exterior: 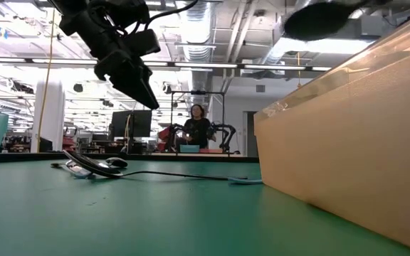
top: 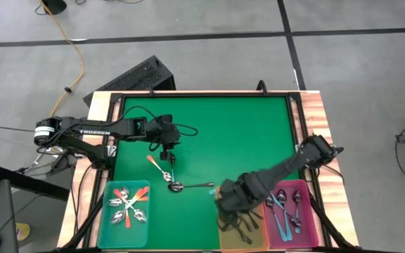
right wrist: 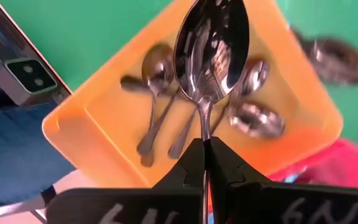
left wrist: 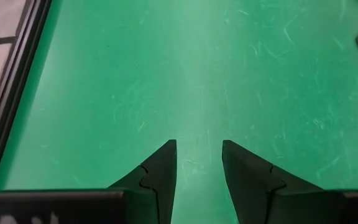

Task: Sort silverware by color (type)
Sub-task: Put the black spoon into the orange bin, then put the blue spoon into the pink bin

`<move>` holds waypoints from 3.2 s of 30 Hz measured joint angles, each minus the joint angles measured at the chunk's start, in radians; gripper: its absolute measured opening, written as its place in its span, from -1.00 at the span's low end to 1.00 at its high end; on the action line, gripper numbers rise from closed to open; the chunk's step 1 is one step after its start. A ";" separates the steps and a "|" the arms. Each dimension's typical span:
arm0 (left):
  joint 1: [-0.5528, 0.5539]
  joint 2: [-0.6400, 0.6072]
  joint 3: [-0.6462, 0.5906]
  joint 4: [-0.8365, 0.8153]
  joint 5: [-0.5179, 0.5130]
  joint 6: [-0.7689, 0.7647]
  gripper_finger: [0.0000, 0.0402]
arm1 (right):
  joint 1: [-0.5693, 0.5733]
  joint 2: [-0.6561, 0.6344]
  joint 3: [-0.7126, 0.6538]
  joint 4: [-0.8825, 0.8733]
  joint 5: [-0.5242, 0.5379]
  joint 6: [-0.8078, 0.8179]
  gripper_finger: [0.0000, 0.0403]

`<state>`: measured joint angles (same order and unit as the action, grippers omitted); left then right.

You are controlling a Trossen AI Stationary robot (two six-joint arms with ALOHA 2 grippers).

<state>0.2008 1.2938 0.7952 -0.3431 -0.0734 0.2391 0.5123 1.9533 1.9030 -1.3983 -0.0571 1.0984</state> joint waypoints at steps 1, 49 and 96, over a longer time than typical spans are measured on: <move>0.000 0.000 0.000 0.000 0.000 -0.007 -0.43 | 0.018 0.000 0.000 -0.001 0.001 0.035 -0.93; 0.000 0.000 0.000 0.005 -0.012 -0.020 -0.43 | 0.021 0.001 -0.126 0.166 0.390 -0.226 -0.54; 0.000 0.000 0.000 0.068 -0.012 -0.015 -0.43 | -0.425 -0.394 -0.963 0.583 -0.008 -0.628 -0.30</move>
<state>0.2008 1.2938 0.7952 -0.2754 -0.0855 0.2237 0.0873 1.5598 0.9403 -0.8150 -0.0647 0.4709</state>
